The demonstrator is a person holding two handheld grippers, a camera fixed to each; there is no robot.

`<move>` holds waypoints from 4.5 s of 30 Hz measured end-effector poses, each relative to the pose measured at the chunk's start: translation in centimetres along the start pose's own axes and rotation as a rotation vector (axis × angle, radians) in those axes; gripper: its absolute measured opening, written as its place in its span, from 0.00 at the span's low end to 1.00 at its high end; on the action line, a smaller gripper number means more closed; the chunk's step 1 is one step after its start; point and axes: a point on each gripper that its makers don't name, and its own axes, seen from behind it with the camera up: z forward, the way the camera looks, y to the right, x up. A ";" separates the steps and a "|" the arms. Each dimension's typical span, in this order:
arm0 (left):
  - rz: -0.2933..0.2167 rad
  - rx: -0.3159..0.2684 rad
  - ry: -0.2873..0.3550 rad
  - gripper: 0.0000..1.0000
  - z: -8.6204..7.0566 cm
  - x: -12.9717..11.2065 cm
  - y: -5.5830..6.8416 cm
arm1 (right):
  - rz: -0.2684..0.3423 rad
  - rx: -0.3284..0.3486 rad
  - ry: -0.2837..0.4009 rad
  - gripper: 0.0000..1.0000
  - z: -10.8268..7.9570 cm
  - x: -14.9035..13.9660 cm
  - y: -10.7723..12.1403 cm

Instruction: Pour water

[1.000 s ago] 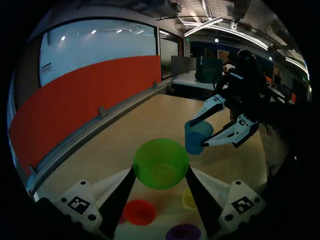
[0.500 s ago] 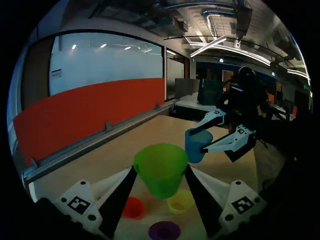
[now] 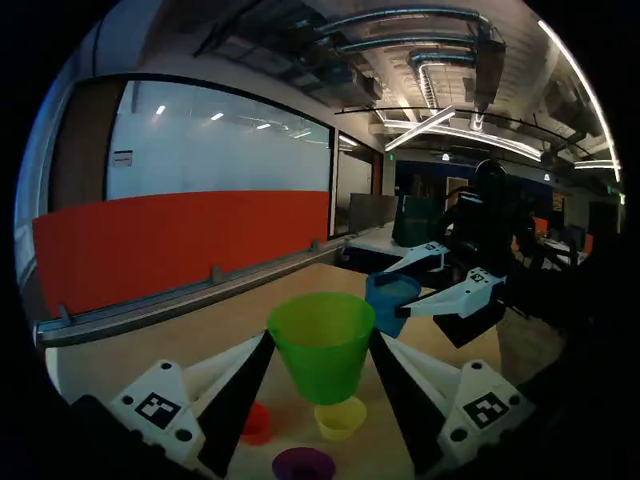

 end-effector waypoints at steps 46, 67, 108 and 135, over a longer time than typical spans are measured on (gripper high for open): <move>0.104 0.052 0.083 0.85 -2.4 -1.7 1.7 | -0.244 0.053 0.089 0.92 0.6 6.0 -3.2; 0.103 0.036 0.094 0.85 -2.1 -2.4 2.7 | -0.505 -0.004 0.133 0.92 1.5 10.9 -2.8; 0.110 -0.025 0.098 0.85 -0.9 -2.3 5.3 | -0.999 -0.085 0.191 0.91 3.4 17.1 -4.0; 0.117 -0.051 0.090 0.84 -0.5 -2.1 6.4 | -1.157 -0.138 0.215 0.91 2.6 18.7 -4.2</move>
